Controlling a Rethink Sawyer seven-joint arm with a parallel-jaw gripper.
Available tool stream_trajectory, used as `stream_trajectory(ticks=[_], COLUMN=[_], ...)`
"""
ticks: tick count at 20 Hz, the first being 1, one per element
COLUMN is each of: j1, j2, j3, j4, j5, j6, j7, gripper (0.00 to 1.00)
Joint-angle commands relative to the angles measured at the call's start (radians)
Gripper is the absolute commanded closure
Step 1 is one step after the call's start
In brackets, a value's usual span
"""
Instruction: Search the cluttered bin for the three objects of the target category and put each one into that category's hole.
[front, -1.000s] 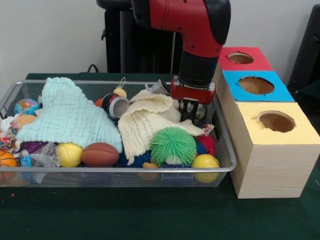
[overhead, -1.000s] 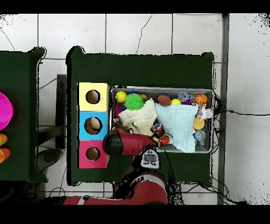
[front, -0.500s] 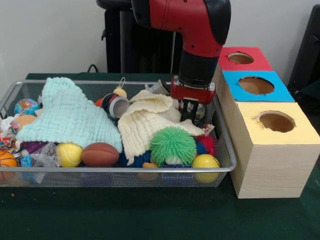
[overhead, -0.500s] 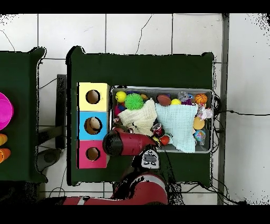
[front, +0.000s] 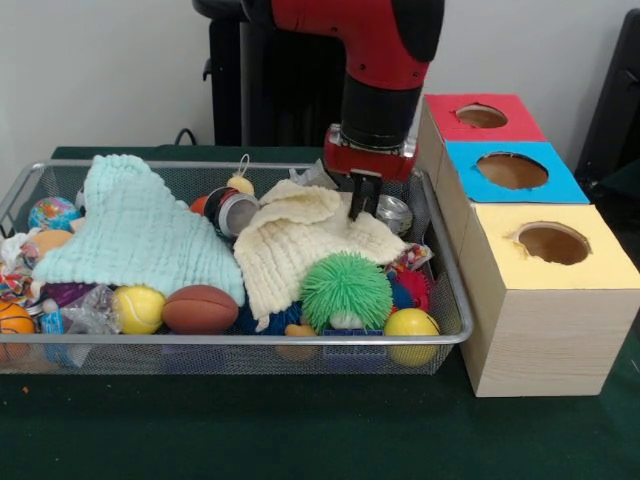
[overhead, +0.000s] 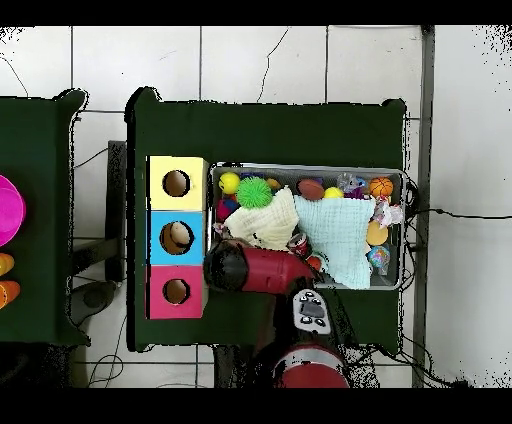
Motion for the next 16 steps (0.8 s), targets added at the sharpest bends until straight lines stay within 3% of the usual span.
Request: stream_trajectory(ticks=[1,7,16], j1=[-0.146,-0.229,-0.281], j2=[-0.127,-0.109,-0.082], j3=[0.081,0.126,0.169], j4=[-0.001,-0.023,-0.053], j5=[-0.084,-0.173,-0.262], j6=[0.174,0.14,0.105], j7=[-0.106,-0.116,-0.089], gripper=[1.0,1.0,1.0])
